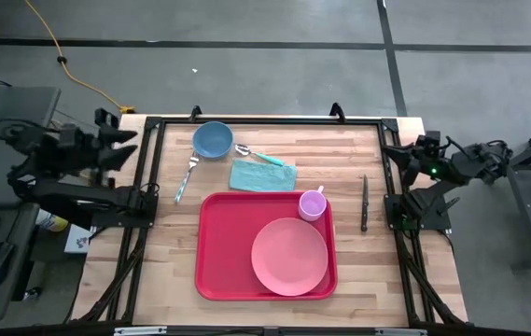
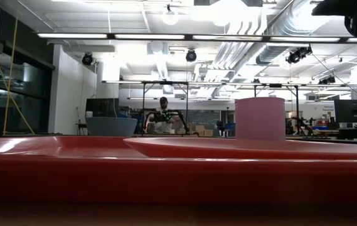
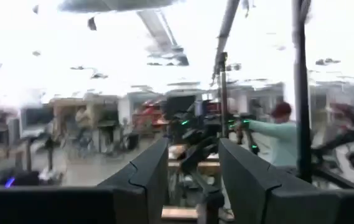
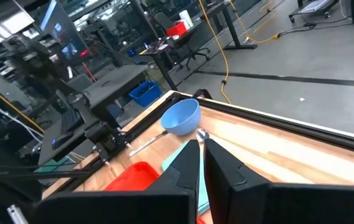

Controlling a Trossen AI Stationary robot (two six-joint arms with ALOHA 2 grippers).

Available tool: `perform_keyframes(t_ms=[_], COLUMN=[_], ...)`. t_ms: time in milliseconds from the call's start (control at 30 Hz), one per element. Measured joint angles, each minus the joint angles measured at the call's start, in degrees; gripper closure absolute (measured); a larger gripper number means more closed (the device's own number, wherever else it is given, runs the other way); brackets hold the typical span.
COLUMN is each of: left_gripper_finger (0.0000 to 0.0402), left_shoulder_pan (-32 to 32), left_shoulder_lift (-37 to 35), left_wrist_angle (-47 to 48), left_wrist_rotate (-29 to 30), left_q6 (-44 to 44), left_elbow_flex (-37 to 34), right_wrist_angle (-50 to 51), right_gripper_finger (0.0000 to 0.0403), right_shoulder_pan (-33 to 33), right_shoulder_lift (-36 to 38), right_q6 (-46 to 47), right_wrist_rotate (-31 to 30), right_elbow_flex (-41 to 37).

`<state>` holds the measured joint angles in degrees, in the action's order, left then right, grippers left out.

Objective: Set up tray
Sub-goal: Put the blue bowl on the pink plate

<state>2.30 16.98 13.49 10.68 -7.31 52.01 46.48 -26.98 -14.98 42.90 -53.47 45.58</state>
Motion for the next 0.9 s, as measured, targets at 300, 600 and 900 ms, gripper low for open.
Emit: perform_keyframes(t_ms=[300, 600, 900], left_gripper_finger=[0.0242, 0.0298, 0.0279], left_shoulder_pan=[-3.7, -38.7, -67.5], left_shoulder_lift=[10.2, 30.5, 56.6], left_wrist_angle=[23.2, 17.9, 24.8], left_wrist_rotate=[44.1, 19.4, -29.1], left_q6=[21.0, 14.2, 9.7], left_elbow_flex=[0.6, 2.3, 16.5], right_wrist_angle=[0.7, 1.1, 1.1], right_gripper_finger=[0.0403, 0.0403, 0.0403], right_shoulder_pan=[0.0, 0.0, 0.0], right_shoulder_lift=[0.0, 0.0, 0.0], right_q6=[0.1, 0.1, 0.1], right_wrist_rotate=[0.5, 0.6, 1.8], right_elbow_flex=[0.0, 0.0, 0.1])
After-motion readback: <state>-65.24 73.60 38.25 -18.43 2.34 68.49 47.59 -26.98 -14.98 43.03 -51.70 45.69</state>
